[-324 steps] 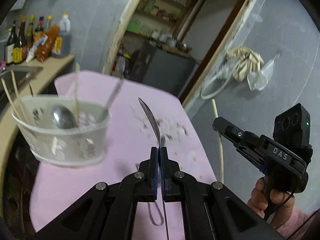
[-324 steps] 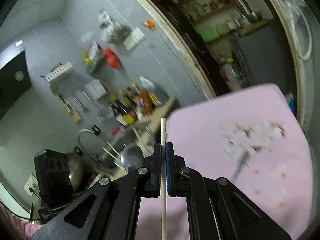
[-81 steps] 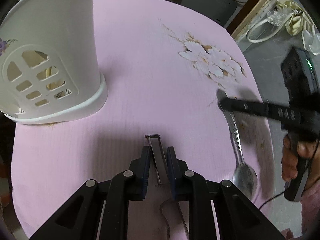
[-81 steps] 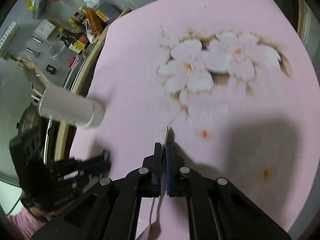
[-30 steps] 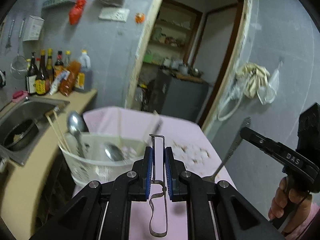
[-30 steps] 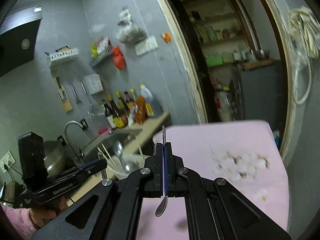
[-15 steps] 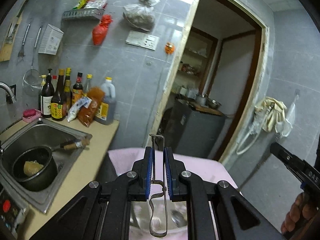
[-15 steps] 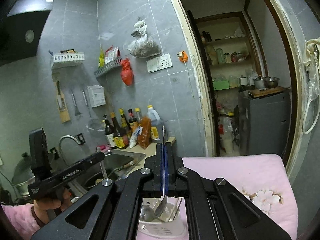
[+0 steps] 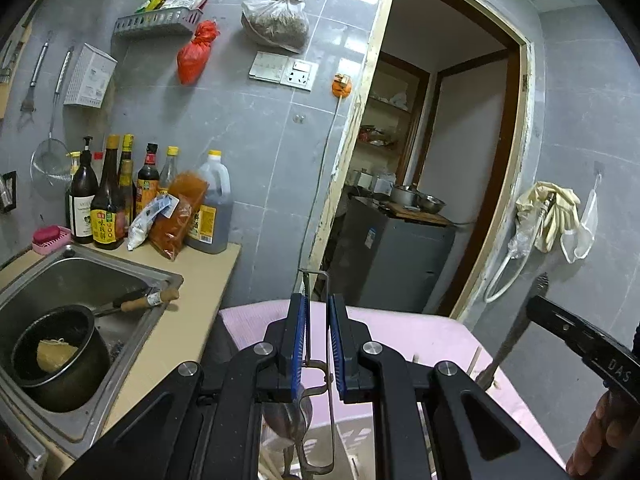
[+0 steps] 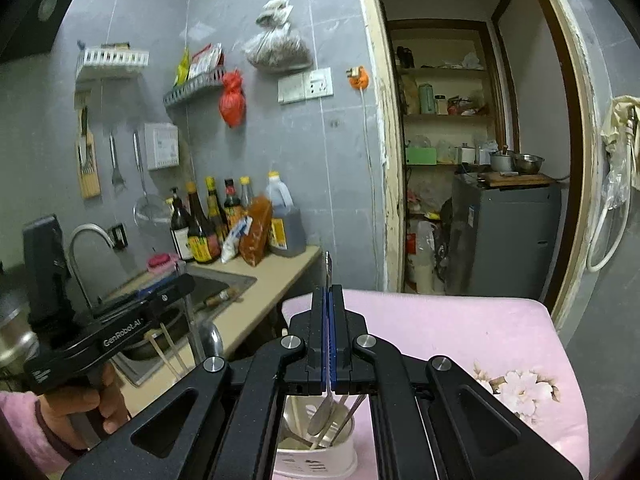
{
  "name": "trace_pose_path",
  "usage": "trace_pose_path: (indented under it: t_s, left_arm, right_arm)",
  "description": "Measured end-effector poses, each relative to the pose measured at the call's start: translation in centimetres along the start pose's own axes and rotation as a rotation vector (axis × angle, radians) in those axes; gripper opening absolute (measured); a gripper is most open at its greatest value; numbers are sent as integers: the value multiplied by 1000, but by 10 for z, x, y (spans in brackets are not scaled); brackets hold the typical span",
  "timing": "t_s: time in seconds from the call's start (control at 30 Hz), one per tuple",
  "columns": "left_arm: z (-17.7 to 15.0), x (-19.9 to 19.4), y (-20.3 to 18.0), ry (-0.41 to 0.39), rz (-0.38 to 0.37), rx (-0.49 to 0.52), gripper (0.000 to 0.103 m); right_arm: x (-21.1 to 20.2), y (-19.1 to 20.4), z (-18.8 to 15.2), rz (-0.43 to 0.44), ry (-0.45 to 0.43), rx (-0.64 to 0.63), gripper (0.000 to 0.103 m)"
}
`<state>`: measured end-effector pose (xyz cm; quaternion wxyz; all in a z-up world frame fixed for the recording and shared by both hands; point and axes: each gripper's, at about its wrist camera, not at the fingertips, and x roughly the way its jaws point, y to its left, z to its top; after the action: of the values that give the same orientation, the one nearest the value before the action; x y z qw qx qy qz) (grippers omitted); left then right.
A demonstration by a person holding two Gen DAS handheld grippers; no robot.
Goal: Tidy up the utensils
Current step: 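Carry the peeler and spoon over the white caddy with both tools, then open both tools to release the peeler and spoon into the caddy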
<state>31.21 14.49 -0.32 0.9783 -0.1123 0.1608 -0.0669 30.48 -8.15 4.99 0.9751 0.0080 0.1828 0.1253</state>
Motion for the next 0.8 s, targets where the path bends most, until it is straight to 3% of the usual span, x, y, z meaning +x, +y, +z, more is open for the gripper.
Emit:
trace_pose_path:
  t_s: [0.27, 0.8]
  left_arm:
    - [-25, -6, -3, -49, 48, 33, 12]
    - [-50, -10, -5, 82, -12, 51, 12]
  right_arm:
    - [7, 25, -6, -18, 1, -79, 1]
    - [7, 27, -13, 62, 54, 3, 3]
